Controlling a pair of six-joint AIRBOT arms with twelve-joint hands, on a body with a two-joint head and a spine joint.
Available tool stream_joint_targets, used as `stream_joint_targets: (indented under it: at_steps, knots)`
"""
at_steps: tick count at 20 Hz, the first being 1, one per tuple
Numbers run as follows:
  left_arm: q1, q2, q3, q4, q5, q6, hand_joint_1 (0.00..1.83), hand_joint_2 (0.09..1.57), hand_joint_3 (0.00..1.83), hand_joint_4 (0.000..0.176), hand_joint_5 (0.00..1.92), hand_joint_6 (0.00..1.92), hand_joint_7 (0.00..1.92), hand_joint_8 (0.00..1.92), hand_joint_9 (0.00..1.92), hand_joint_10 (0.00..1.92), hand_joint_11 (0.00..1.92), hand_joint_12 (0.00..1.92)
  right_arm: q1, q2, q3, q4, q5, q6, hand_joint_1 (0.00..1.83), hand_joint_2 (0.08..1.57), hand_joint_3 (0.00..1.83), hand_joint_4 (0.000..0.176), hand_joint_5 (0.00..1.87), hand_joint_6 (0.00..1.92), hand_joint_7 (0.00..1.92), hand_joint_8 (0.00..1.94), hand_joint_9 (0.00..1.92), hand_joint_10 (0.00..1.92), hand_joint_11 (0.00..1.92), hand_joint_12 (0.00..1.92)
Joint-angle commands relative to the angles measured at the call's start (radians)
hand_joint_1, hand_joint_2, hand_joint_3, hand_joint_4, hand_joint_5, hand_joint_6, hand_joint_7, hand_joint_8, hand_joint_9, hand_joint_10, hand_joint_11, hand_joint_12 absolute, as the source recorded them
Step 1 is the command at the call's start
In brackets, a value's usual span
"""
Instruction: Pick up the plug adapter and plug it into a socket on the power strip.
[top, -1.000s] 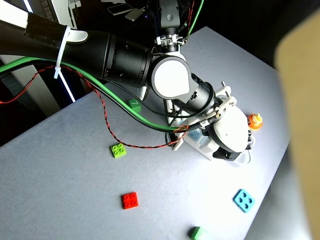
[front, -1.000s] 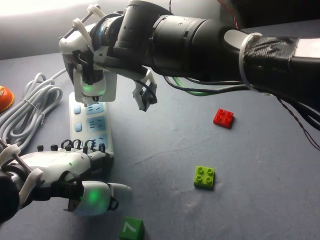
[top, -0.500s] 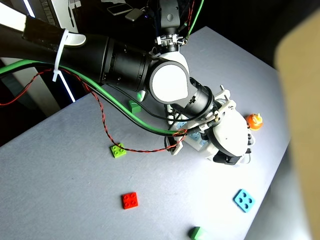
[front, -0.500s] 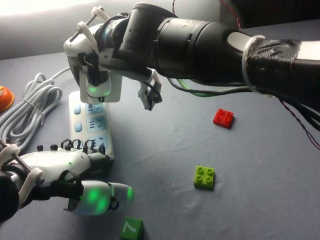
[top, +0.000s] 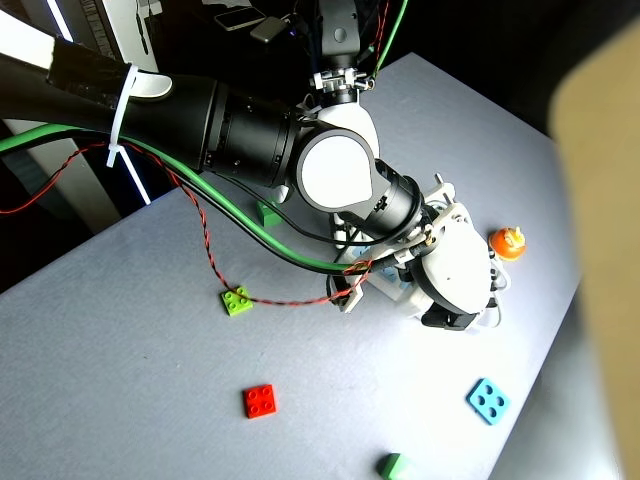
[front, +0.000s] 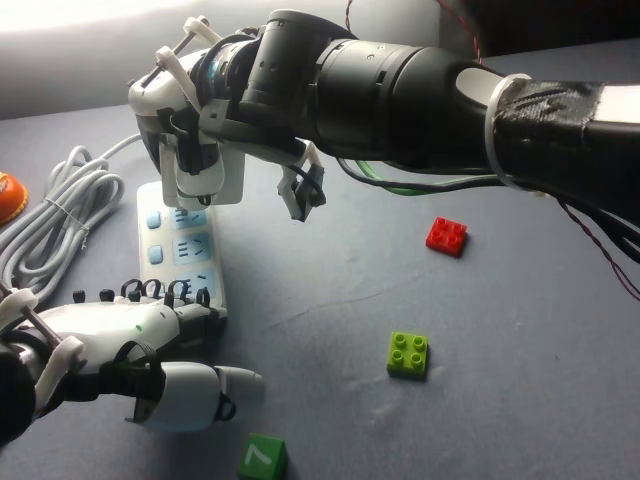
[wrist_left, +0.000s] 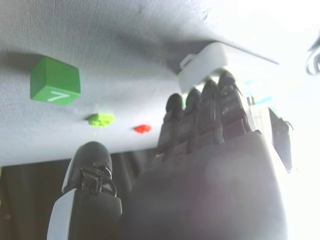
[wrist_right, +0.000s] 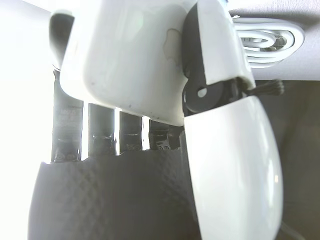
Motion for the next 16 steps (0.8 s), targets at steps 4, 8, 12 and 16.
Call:
stream_joint_targets:
  at_steps: [4,8,12,16]
  knots:
    - [0.009,-0.010,-0.015,-0.041,0.080,-0.019,0.00,1.28,0.00,0.000,0.09,0.00,0.06,0.01,0.07,0.00,0.00,0.22,0.007,0.000,0.004,-0.020,0.088,-0.013,1.35,1.14,0.00,0.000,0.88,0.91,0.95,1.14,0.89,1.30,0.82,1.49]
    - [0.011,-0.010,-0.016,-0.041,0.080,-0.019,0.00,1.28,0.00,0.000,0.05,0.00,0.03,0.00,0.04,0.00,0.00,0.11,0.007,0.000,0.004,-0.020,0.105,-0.036,1.37,1.13,0.00,0.000,0.89,0.89,0.96,1.09,0.87,1.34,0.79,1.49]
    - [0.012,-0.010,-0.015,-0.041,0.080,-0.019,0.00,1.28,0.00,0.000,0.07,0.00,0.08,0.00,0.08,0.01,0.00,0.14,0.005,0.000,0.000,-0.020,0.107,-0.041,1.37,1.14,0.00,0.000,0.86,0.93,0.92,1.14,0.87,1.36,0.81,1.51]
    - [-0.006,-0.012,-0.016,-0.041,0.034,-0.005,0.00,1.28,0.00,0.000,0.06,0.00,0.06,0.00,0.06,0.00,0.00,0.10,0.001,0.001,-0.009,-0.020,0.118,-0.056,1.25,1.12,0.00,0.000,0.92,0.92,1.02,1.11,0.93,1.07,0.80,1.50]
